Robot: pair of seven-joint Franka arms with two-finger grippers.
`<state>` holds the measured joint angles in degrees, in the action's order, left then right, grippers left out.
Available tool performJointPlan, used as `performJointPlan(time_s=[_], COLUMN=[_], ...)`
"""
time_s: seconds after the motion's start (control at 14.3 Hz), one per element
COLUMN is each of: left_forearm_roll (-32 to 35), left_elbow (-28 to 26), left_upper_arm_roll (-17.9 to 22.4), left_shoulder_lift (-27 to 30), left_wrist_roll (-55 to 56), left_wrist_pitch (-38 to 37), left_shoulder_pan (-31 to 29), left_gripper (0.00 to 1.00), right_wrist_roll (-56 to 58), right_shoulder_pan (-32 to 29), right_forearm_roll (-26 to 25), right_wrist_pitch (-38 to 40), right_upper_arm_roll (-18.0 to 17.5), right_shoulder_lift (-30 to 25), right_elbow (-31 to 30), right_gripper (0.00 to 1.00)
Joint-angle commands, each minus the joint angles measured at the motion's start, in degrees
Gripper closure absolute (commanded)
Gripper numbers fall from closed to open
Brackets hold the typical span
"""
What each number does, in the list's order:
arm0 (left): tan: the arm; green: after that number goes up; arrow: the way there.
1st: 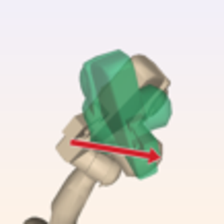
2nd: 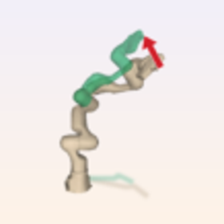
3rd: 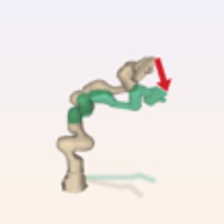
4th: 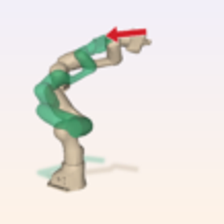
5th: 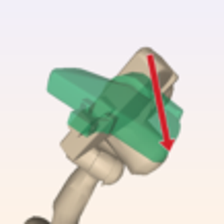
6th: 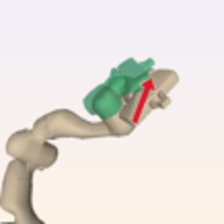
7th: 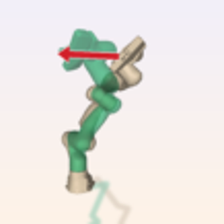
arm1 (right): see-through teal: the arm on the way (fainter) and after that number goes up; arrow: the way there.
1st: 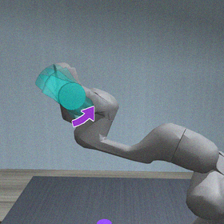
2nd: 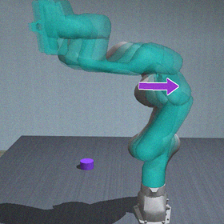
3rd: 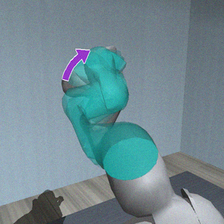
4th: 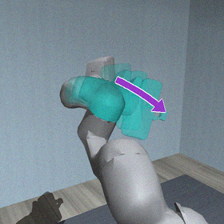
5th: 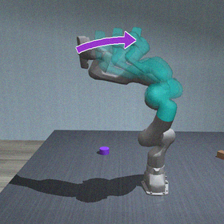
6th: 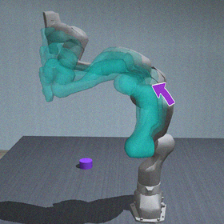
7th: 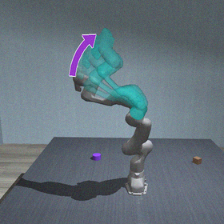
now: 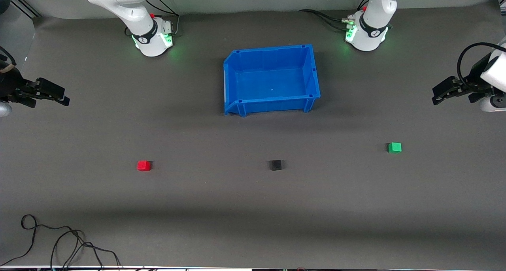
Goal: Attach green and red cubes to black cube
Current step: 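Move the right gripper to the red cube while the left gripper reaches the green cube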
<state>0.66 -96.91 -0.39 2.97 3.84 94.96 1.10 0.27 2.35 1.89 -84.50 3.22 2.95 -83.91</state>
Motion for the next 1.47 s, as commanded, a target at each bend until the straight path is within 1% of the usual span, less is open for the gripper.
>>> performJointPlan(time_s=[0.0,0.42,0.56,0.63,0.77,0.84,0.91,0.98,1.12,1.19,1.26,1.4], left_forearm_roll=[0.13,0.13,0.22,0.39,0.48,0.57,0.74,0.92,1.01,1.01,1.01,1.01], left_elbow=[0.32,0.23,-0.03,0.06,-0.03,-0.03,-0.20,-0.55,-0.65,-0.73,-0.99,-2.57], left_upper_arm_roll=[0.04,0.12,0.21,0.30,0.30,0.30,0.30,0.30,0.30,0.30,0.30,0.30], left_shoulder_lift=[0.28,0.55,0.28,-0.15,-0.86,-1.73,-2.70,-3.75,-5.95,-6.83,-7.79,-9.38], left_wrist_roll=[-0.50,-0.15,2.30,4.14,5.65,6.53,9.67,12.13,13.83,15.66,18.29,19.80], left_wrist_pitch=[-1.01,-2.15,-2.58,-2.76,-2.85,-2.85,-2.50,-1.98,-1.36,-0.57,0.56,4.25], left_shoulder_pan=[0.04,-0.13,-0.13,-0.39,-2.93,-3.38,-4.08,-4.78,-5.40,-6.89,-7.25,-7.51], left_gripper=[0.01,0.01,0.01,0.01,0.01,0.00,0.00,0.01,0.01,0.01,0.01,0.01], right_wrist_roll=[-1.06,-0.28,-0.18,-0.10,0.34,0.78,0.78,0.78,0.78,0.78,0.78,0.61], right_shoulder_pan=[0.02,0.11,0.11,0.02,-0.15,-0.15,-0.07,0.02,0.02,0.02,0.02,0.02], right_forearm_roll=[0.13,-0.39,-0.40,-0.48,-0.31,-0.22,-0.22,0.04,0.22,0.31,0.31,0.92], right_wrist_pitch=[1.00,0.91,0.91,0.91,0.56,0.30,0.04,-0.75,-4.78,-7.24,-9.70,-13.92], right_upper_arm_roll=[0.12,0.12,0.12,0.12,0.38,0.55,0.64,0.64,0.56,0.56,0.56,0.56], right_shoulder_lift=[0.57,1.27,1.71,2.75,5.39,5.75,6.36,7.93,11.36,12.85,14.70,18.91], right_elbow=[1.30,3.05,3.23,3.23,3.32,3.58,3.58,3.76,3.84,3.84,3.84,3.84], right_gripper=[0.00,0.00,0.00,0.00,0.00,0.00,0.00,0.00,0.00,0.00,0.00,0.00])
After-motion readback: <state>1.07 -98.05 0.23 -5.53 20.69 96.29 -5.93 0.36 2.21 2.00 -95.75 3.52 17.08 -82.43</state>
